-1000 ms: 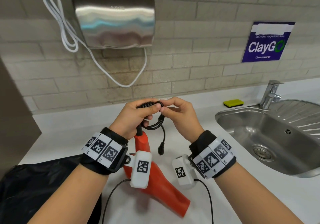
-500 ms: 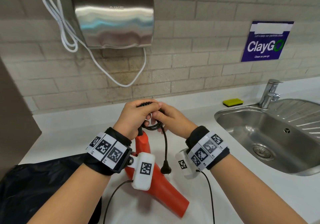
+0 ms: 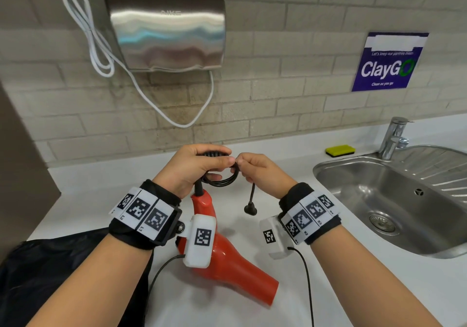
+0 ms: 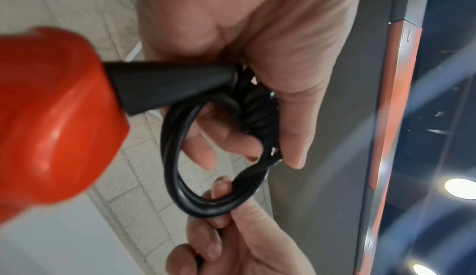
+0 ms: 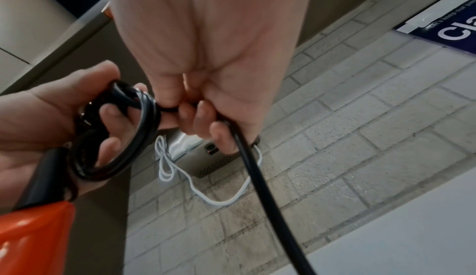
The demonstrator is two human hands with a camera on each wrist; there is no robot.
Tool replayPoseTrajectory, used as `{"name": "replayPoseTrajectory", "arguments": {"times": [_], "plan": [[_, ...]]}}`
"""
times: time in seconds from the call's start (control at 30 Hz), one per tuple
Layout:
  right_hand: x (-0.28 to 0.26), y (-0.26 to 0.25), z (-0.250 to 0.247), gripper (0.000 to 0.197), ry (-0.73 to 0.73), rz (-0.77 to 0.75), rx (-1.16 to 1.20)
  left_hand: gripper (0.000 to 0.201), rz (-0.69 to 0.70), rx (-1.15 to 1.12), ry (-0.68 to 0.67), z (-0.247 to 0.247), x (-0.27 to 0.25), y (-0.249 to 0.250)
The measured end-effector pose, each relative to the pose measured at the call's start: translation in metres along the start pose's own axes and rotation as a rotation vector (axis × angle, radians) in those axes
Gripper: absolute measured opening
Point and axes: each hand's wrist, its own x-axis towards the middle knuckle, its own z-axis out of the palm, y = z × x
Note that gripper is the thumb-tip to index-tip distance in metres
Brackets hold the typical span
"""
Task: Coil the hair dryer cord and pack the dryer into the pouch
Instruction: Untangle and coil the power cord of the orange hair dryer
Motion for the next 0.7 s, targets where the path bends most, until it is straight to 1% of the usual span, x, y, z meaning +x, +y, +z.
{"name": "replayPoseTrajectory", "arguments": {"times": [0.07,0.13,0.23,0.3,0.37,0.43,0.53,0.6,0.7], "plan": [[0.001,0.0,0.0,0.031,0.052,-0.021,-0.045,0.013,-0.006,0.012,0.03,0.002,0.0,0.0],[0.003,-0.001,0.001,0.025,0.128,-0.044,-0.1,0.011,0.004,0.025,0.069,0.004,0.001,-0.001],[0.004,-0.006,0.002,0.021,0.247,-0.091,-0.162,0.015,0.028,0.039,0.119,0.008,0.0,-0.002],[0.002,-0.009,0.002,0.021,0.318,-0.12,-0.195,0.014,0.042,0.06,0.102,0.01,-0.001,-0.002],[0.002,-0.013,0.001,0.021,0.372,-0.149,-0.232,0.013,0.047,0.103,0.045,0.011,-0.002,-0.002],[0.001,-0.017,0.002,0.021,0.39,-0.192,-0.281,0.017,0.038,0.171,-0.022,0.012,-0.002,-0.003],[0.001,-0.021,0.006,0.019,0.374,-0.241,-0.333,0.008,0.018,0.27,-0.083,0.013,-0.002,-0.002],[0.0,-0.022,0.009,0.017,0.378,-0.26,-0.313,0.004,0.023,0.273,-0.069,0.013,-0.002,-0.003],[-0.003,-0.02,0.008,0.01,0.378,-0.253,-0.182,0.011,0.033,0.229,-0.017,0.01,-0.001,-0.006]]}}
